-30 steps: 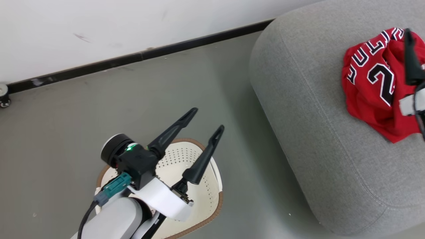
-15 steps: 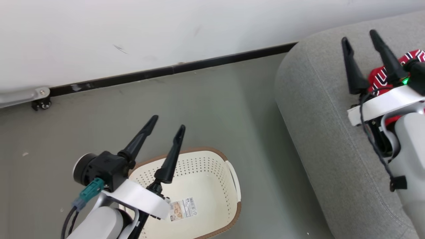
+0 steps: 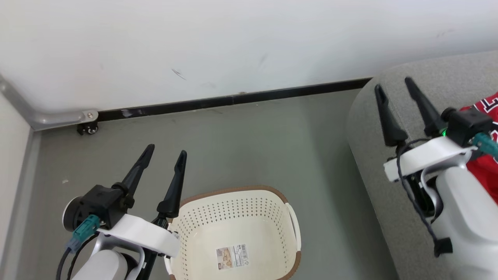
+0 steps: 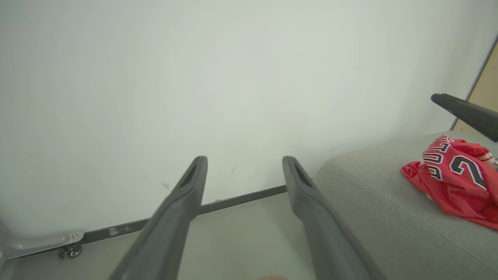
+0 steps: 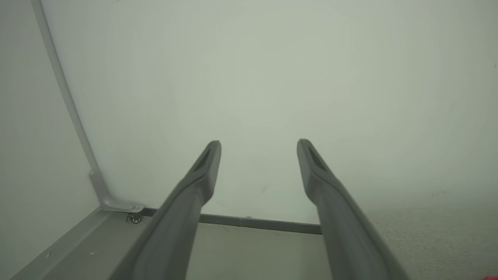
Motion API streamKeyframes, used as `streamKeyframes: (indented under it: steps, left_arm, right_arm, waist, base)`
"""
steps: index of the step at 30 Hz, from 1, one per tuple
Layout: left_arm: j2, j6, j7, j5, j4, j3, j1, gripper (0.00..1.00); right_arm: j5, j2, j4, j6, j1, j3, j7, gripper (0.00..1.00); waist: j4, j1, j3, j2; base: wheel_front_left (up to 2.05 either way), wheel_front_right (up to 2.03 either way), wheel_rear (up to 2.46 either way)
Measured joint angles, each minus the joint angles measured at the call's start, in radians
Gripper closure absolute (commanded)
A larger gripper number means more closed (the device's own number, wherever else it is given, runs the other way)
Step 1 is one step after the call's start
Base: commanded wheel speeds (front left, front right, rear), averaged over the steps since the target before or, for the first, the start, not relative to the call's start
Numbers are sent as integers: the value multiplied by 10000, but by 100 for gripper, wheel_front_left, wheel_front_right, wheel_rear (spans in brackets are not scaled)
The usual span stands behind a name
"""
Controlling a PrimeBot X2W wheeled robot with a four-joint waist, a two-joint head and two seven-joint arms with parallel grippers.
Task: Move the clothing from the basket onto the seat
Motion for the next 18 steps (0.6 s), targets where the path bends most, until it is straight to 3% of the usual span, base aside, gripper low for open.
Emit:
streamKeyframes:
  steps: [18]
  left_arm:
    - [-499,648,-2,447,282,836,1366,0]
  right_arm:
    - [-581,955,-192,0,2051,-541,0,0]
  waist:
    - [699,0,-900,0]
  base:
    - [0,0,0]
